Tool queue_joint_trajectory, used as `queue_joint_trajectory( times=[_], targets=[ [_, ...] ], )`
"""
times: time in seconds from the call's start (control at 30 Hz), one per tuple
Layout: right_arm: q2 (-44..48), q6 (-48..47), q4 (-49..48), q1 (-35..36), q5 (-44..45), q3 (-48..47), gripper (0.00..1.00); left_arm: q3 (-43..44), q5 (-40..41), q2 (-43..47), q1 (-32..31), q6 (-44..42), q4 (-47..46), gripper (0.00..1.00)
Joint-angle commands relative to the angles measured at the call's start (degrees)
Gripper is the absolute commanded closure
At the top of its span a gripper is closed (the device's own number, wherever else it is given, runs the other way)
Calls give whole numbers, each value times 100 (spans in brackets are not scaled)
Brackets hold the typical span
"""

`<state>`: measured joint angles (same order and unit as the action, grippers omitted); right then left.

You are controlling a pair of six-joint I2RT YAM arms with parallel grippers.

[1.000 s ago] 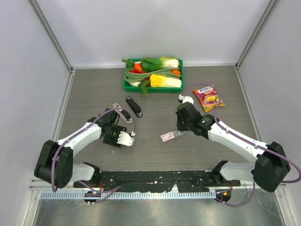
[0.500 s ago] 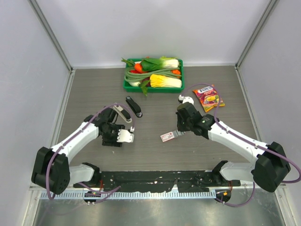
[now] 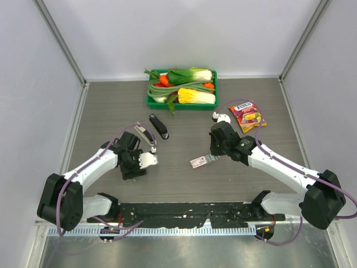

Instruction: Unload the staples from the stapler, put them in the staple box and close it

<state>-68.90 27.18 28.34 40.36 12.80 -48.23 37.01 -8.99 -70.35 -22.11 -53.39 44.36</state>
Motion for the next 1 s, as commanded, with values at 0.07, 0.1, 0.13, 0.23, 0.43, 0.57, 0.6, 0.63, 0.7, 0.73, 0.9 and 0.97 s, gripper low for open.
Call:
queue_joint_trajectory(
  times=[0.07, 0.1, 0.13, 0.23, 0.43, 0.57, 0.6, 0.63, 0.7, 0.73, 0.9, 0.97],
  targets=[
    [167, 68, -127, -10, 56, -64, 94, -115, 354, -111, -13, 592, -559, 37],
    [167, 68, -127, -10, 39, -55, 94, -124, 354, -120, -13, 601, -595, 38],
    [167, 68, -127, -10, 39, -55, 95, -133, 354, -137, -13, 619, -665, 39],
    [167, 68, -127, -10, 39, -55, 95, -124, 284, -207, -22, 628, -709, 45],
    [184, 77, -127, -10, 48, -46, 95, -133, 205, -427, -22, 654, -770, 67],
    [176, 77, -136, -10, 47, -29, 95, -168, 161, -410, -13, 671, -806, 69],
    [184, 77, -127, -10, 47, -29, 95, -186, 187, -401, -22, 663, -823, 69],
    [184, 77, -144, -19, 56, -29, 95, -195, 187, -401, -13, 663, -824, 69],
    [167, 68, -144, -10, 47, -29, 95, -186, 170, -366, -22, 680, -841, 72],
    [158, 68, -162, -10, 39, -29, 95, -195, 135, -357, -13, 680, -841, 74],
    [149, 68, -179, -10, 12, -20, 95, -125, 117, -339, -22, 689, -859, 76],
    [158, 68, -188, -10, 30, -20, 95, -72, 108, -304, -22, 698, -859, 77]
  ],
)
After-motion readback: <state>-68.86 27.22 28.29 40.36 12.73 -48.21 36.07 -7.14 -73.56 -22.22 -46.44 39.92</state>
